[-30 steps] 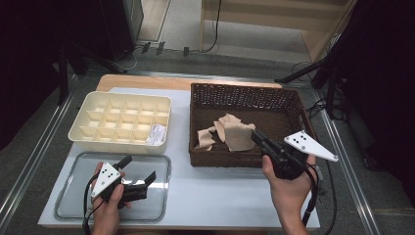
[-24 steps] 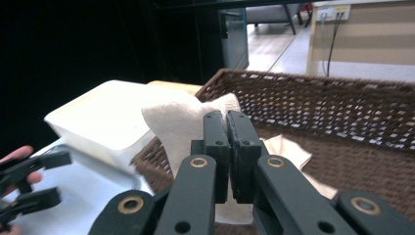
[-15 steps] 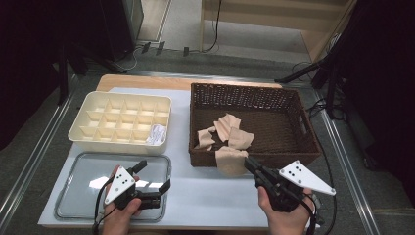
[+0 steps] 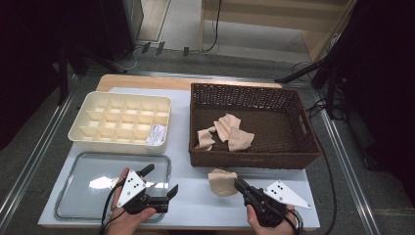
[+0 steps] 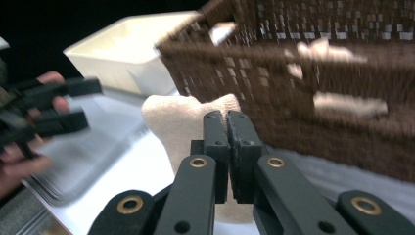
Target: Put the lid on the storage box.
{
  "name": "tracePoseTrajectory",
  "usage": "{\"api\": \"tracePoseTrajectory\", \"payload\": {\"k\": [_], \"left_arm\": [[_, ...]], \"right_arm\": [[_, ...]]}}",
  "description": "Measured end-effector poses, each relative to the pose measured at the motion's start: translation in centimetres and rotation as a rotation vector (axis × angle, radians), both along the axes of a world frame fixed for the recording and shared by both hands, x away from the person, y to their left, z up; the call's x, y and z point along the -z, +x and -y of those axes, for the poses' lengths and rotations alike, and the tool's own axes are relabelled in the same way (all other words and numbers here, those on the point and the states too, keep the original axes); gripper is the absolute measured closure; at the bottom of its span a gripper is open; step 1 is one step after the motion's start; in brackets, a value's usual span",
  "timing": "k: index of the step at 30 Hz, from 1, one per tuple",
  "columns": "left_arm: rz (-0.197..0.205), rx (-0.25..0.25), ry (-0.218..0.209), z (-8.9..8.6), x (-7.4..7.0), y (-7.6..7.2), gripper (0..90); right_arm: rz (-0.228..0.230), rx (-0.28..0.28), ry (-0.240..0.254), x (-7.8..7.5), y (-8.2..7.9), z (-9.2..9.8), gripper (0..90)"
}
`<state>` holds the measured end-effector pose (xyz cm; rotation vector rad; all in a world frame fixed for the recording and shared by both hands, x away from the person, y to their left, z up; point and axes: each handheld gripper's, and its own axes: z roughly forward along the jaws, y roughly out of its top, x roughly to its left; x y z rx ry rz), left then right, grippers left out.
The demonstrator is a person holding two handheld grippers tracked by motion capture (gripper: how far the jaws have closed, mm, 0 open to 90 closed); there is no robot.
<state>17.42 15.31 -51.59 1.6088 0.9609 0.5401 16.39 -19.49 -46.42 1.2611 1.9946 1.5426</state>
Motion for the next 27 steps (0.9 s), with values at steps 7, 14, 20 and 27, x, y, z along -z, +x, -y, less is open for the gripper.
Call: {"api": "tracePoseTrajectory", "payload": {"k": [7,14,20,27], "left_arm": [[-0.009,-0.059,0.017,-1.2,0.4,0.6,0.0],[-0.020,-0.099,0.025,-2.2,0.6,1.0,0.0],[-0.013,-0.126,0.046,-2.8,0.8,1.4,0.0],[-0.055,-0.124,0.064,-3.1,1.9,2.1,0.0]], "right_arm": [[-0.071,0.058,-0.035,3.2,0.1,1.7,88.9],[-0.109,0.144,0.017,4.0,-0.1,4.6,83.9],[-0.064,0.204,0.018,3.6,-0.2,6.1,78.8],[0.001,0.203,0.002,2.4,0.4,6.2,72.6]]}}
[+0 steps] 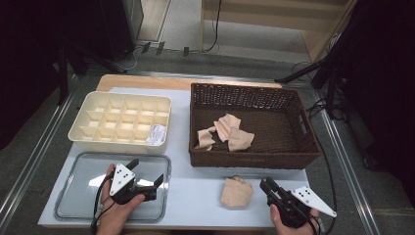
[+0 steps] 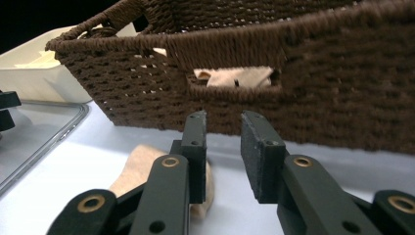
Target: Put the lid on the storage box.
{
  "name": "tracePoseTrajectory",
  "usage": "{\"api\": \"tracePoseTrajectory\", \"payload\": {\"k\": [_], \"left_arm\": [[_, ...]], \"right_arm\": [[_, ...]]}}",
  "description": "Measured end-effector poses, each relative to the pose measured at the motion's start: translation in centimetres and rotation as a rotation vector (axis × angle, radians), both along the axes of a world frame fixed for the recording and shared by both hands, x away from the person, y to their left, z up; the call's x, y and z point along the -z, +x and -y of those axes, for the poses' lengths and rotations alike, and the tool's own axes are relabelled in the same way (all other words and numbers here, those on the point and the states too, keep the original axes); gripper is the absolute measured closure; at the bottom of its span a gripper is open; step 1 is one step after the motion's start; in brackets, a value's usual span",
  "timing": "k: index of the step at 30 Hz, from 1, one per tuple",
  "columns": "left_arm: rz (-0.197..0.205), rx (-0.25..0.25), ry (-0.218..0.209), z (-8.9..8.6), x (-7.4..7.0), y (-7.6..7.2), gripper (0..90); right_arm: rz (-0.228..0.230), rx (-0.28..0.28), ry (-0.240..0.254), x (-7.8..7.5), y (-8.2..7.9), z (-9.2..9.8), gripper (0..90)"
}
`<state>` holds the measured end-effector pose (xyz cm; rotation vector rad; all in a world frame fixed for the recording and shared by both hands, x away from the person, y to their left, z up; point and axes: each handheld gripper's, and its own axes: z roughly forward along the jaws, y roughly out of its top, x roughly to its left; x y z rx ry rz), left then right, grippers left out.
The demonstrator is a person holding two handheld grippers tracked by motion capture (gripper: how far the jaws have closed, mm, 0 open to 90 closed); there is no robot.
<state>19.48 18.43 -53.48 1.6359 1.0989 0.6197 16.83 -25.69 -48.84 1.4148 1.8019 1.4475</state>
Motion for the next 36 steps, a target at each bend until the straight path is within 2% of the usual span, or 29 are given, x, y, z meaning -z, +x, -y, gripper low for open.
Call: {"api": "tracePoseTrajectory", "payload": {"k": [3,7,14,24,28,36], "left_arm": [[-0.029,0.014,-0.012,-0.1,0.1,0.1,0.0],[-0.049,0.002,-0.037,-0.4,0.1,0.2,0.0],[-0.047,0.013,-0.041,-0.3,0.2,0.2,0.0],[-0.047,0.020,-0.029,-0.2,0.2,0.1,0.0],[-0.048,0.016,-0.045,-0.3,0.2,0.2,0.0],[-0.053,0.019,-0.049,-0.3,0.2,0.2,0.0]], "right_arm": [[0.017,-0.012,-0.027,-0.6,0.5,-0.4,70.3],[0.039,-0.018,-0.037,-1.3,1.3,-0.8,67.3],[0.061,-0.020,-0.055,-3.0,2.5,-1.1,64.7],[0.066,-0.032,-0.053,-5.5,5.6,-1.4,63.1],[0.069,-0.033,-0.065,-6.2,6.7,-1.6,62.6],[0.062,-0.022,-0.081,-6.8,9.3,-2.3,62.5]]}}
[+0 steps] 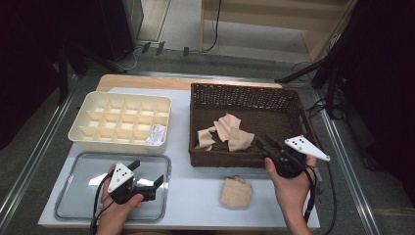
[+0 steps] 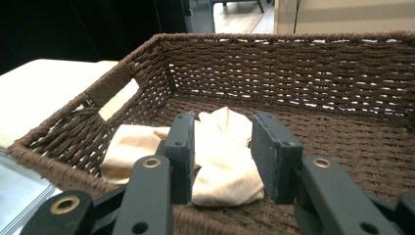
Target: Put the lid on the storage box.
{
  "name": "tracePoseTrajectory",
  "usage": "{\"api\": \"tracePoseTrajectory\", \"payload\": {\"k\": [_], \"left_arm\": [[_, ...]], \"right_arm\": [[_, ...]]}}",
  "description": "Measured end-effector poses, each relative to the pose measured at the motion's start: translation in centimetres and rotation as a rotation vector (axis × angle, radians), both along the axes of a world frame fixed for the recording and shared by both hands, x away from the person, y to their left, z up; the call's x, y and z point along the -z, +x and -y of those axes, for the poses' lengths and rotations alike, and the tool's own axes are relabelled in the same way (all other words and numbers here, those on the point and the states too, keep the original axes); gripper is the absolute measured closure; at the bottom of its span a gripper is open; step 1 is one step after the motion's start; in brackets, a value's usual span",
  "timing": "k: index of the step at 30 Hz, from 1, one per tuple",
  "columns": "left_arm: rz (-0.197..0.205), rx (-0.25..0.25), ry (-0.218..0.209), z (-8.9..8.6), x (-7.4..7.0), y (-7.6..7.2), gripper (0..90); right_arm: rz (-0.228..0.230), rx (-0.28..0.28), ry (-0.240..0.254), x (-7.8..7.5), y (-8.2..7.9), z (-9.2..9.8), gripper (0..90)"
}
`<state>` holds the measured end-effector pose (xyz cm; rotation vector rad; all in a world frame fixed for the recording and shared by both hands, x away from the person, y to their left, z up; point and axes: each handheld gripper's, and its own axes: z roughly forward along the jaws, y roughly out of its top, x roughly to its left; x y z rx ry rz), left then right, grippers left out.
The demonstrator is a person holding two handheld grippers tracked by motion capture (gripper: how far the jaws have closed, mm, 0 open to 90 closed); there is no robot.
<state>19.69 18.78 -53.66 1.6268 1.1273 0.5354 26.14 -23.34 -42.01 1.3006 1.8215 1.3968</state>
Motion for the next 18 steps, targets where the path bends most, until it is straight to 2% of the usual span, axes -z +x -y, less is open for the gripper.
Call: {"api": "tracePoseTrajectory", "payload": {"k": [3,10,18], "left_arm": [[-0.001,0.001,-0.003,0.0,0.0,0.0,0.0],[-0.002,0.000,0.003,0.0,0.0,0.0,0.0],[0.005,0.001,0.006,0.0,0.0,-0.1,0.0]], "right_arm": [[-0.007,-0.006,-0.021,0.0,0.9,-0.4,62.5],[-0.031,0.005,-0.025,0.3,2.8,-0.9,62.6],[-0.032,0.021,-0.069,-0.5,4.7,-1.3,63.0]]}}
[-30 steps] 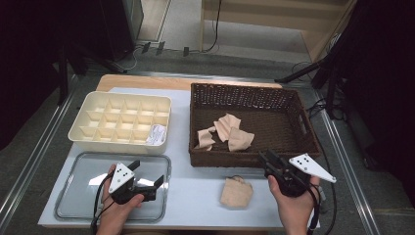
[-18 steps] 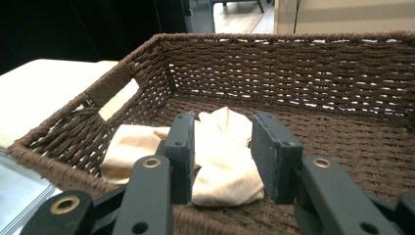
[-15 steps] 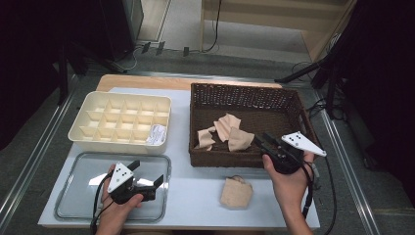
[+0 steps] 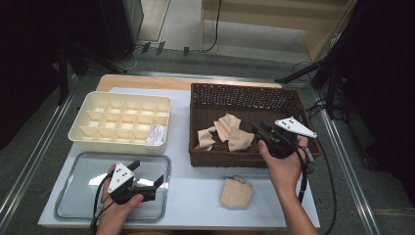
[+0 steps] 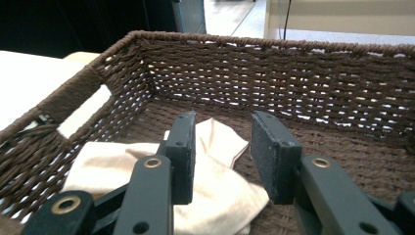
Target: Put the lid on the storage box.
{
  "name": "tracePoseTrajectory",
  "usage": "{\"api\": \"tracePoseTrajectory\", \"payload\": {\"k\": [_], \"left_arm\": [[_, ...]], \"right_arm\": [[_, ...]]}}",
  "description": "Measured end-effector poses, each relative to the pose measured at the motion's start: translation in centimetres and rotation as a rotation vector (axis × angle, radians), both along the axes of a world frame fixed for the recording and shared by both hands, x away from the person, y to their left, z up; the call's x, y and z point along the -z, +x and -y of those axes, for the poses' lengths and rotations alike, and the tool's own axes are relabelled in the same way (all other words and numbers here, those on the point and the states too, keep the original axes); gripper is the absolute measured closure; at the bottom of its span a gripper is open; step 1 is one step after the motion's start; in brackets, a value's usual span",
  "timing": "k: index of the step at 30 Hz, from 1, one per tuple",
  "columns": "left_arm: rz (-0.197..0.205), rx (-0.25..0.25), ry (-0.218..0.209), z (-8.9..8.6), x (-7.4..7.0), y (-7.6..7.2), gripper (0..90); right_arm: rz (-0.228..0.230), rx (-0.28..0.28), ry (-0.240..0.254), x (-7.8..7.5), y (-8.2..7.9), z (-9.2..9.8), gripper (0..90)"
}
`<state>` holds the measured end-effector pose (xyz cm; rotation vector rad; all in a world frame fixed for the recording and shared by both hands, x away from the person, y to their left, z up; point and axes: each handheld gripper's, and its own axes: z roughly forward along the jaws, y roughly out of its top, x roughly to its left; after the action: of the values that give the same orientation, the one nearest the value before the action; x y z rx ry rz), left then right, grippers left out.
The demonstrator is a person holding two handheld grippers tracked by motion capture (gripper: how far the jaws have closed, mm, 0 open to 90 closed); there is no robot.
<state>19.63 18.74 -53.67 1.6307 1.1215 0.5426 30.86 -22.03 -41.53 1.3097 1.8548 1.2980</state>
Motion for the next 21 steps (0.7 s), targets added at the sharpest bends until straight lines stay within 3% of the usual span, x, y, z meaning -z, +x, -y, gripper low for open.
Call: {"api": "tracePoseTrajectory", "payload": {"k": [6,21], "left_arm": [[-0.001,0.003,0.002,0.0,0.0,0.0,0.0],[-0.002,0.007,0.005,0.0,0.0,0.0,0.0]], "right_arm": [[-0.020,0.005,-0.020,0.0,1.7,-0.4,63.1],[-0.104,0.042,-0.090,1.6,5.3,-1.7,62.5]]}}
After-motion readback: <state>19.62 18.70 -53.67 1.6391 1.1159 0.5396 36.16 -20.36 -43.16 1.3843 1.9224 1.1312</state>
